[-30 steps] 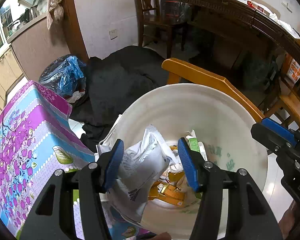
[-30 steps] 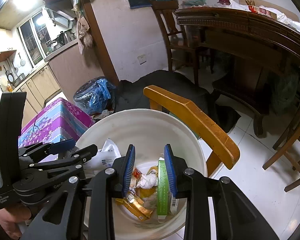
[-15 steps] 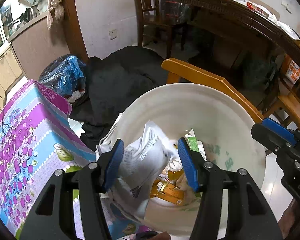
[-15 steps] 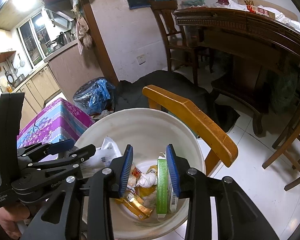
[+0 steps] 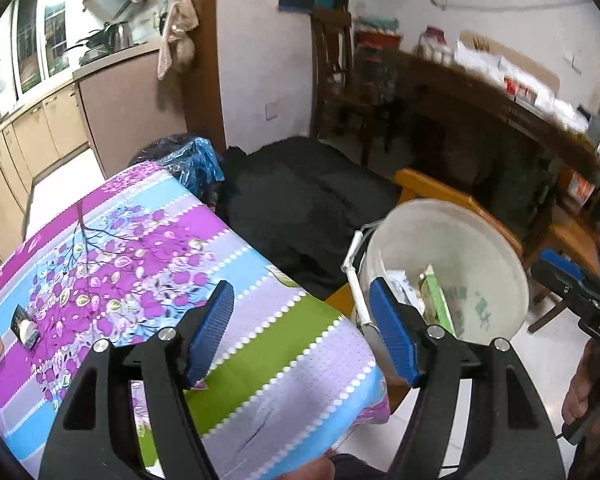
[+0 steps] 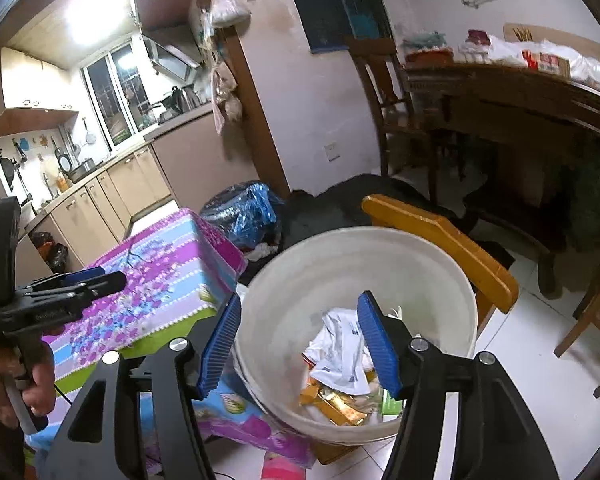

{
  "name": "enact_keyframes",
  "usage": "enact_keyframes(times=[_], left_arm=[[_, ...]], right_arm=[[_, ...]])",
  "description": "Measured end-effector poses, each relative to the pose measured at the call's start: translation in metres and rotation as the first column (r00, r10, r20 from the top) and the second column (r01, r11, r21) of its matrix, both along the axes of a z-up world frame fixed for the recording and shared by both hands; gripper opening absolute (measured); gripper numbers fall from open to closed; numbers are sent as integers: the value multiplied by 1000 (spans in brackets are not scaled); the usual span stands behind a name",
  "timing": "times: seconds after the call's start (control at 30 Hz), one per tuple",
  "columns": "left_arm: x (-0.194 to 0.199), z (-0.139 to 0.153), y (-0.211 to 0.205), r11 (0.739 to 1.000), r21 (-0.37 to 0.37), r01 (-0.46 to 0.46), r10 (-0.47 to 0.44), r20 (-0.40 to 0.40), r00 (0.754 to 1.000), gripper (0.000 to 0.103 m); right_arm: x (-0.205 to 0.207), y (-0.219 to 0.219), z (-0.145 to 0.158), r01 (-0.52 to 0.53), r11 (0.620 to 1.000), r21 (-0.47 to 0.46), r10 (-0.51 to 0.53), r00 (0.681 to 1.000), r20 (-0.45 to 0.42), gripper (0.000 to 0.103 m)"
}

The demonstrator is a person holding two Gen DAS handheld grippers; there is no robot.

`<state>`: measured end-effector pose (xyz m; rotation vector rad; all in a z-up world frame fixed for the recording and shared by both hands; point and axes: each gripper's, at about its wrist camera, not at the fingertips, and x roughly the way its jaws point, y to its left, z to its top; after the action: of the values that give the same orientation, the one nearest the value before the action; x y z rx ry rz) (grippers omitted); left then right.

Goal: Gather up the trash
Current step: 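Move both grippers back over the table toward the sponge and black pouch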

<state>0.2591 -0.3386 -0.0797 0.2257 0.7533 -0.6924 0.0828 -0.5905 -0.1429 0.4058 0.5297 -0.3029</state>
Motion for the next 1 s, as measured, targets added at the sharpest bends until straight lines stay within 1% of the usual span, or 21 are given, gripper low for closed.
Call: enact_keyframes(times=[0.17,0.23,0.3,0.33,0.4,0.43,0.5,0.53,0.57,0.6,0.67,0.7,0.73,0.77,0.8,0.83,0.9,0.93,1.0], left_arm=[[-3,15,19,998,-58,12,-12,2,1000,67],[-4,18,33,997,-79,8,-7,3,1000,68],[-3,19,53,996,-90,-14,15,11,1000,70],[0,18,65,995,-90,-32,34,13,999,70],[11,12,101,992,-80,-102,103,11,995,70],[21,8,126,986,-76,-151,152,0,988,70],[41,1,178,965,-70,-254,252,-26,967,70],[53,-3,211,942,-65,-329,327,-36,944,70],[61,-4,235,923,-60,-381,379,-43,924,70],[73,-7,271,888,-55,-457,455,-48,889,70],[96,-13,333,823,-25,-568,567,-45,823,72],[104,-17,351,810,-2,-586,586,-50,809,76],[120,-24,376,781,38,-623,624,-61,779,76],[128,-29,393,751,59,-658,661,-63,748,76],[141,-36,416,713,69,-698,701,-88,708,76],[150,-41,435,684,60,-727,728,-127,674,76],[167,-49,459,629,33,-777,766,-196,612,76],[174,-53,459,620,33,-784,771,-208,601,76],[190,-60,449,623,58,-780,773,-203,602,76]], right_arm=[[-13,20,31,-10,999,-43,12,999,39,66],[-17,29,44,-24,997,-68,28,998,50,69],[-18,40,56,-51,995,-86,56,997,61,73],[-19,46,60,-69,993,-96,76,995,66,74],[-16,61,67,-112,987,-117,120,990,71,79],[-12,70,68,-138,983,-123,147,987,70,80],[-1,85,67,-180,976,-121,188,980,59,81],[8,96,65,-211,971,-113,218,975,52,81],[14,102,65,-225,968,-110,231,972,48,81],[24,113,63,-250,963,-106,255,966,42,81],[45,136,58,-312,946,-93,315,949,28,81],[54,145,55,-334,938,-89,337,941,21,81],[64,160,52,-362,928,-86,364,931,6,81],[72,170,50,-379,921,-87,380,925,-5,81],[83,184,47,-406,910,-87,406,914,-19,81],[93,198,45,-431,898,-86,430,902,-30,81],[112,221,40,-468,880,-83,465,884,-49,81],[121,232,38,-482,872,-80,479,876,-57,81],[143,247,35,-509,858,-73,504,860,-74,81]])
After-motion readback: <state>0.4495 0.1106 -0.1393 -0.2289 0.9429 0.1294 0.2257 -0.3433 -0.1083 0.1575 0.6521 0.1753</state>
